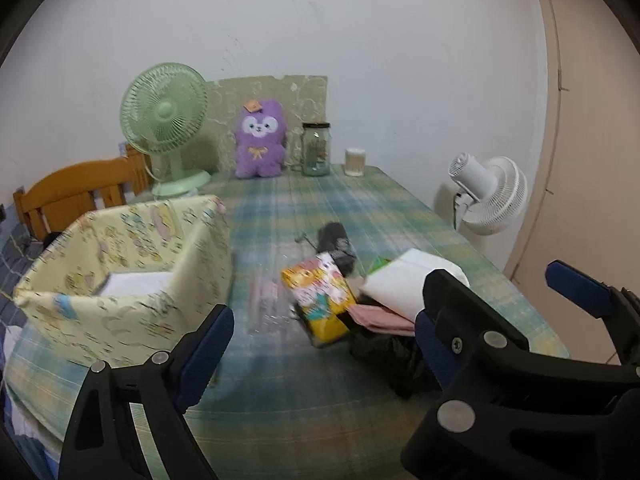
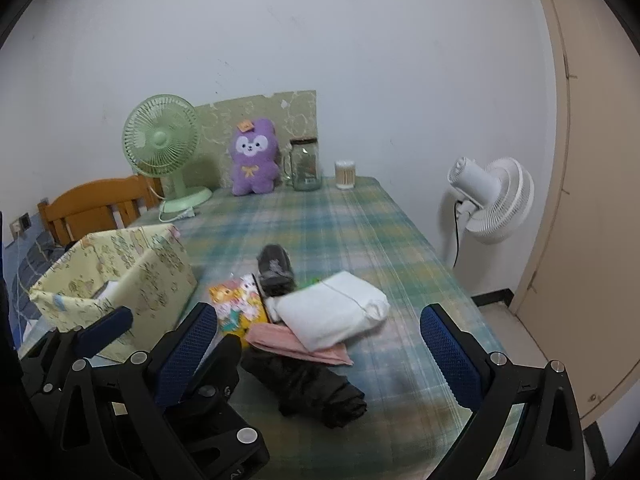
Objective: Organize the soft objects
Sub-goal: 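Grasp the black folded bundle with the left tool while the right tool approaches the white cloth bundle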
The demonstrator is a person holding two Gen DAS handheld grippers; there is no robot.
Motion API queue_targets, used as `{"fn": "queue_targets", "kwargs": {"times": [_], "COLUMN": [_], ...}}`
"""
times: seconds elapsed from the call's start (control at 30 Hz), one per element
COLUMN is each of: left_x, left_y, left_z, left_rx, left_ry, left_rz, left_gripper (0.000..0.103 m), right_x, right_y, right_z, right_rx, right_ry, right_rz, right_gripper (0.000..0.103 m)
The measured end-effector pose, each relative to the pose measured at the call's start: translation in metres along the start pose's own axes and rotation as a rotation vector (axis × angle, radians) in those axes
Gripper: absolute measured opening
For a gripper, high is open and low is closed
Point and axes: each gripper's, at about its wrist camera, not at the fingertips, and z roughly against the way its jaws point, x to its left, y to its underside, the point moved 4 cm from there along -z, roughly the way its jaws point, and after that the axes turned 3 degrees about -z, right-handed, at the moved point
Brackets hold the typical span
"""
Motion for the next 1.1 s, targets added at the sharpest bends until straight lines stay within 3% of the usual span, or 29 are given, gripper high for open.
{"fn": "queue_targets", "kwargs": {"times": [0.23, 0.6, 0.83, 0.97, 1.1], "left_x": [-0.018, -0.050, -0.049, -0.047, -0.043], "left_y": [0.016, 0.020, 0.028, 0.028, 0.028], "left_z": [-0.023, -0.044, -0.061, -0.061, -0.058], "left_rx": [0.058, 0.105, 0.154, 0.147, 0.144], "left_ry": [0.056, 0.070, 0.064, 0.061, 0.076], "left_rz": [0.008, -0.036, -0.010, -0.010, 0.000], "left_gripper": [0.091, 0.088, 0.073, 0.054, 0.045], "right_x": [-0.018, -0.053, -0.060, -0.058, -0.051], "right_y": [0.016, 0.028, 0.032, 0.034, 0.033], "right_z": [-0.020, -0.036, -0.053, -0.060, -0.059], "right_rx": [0.044, 0.096, 0.129, 0.143, 0.139], "right_ry": [0.024, 0.058, 0.066, 0.034, 0.024], "right_rz": [-0.012, -0.049, -0.039, -0.064, -0.056], "right_gripper": [0.102, 0.095, 0.095, 0.095, 0.095]}}
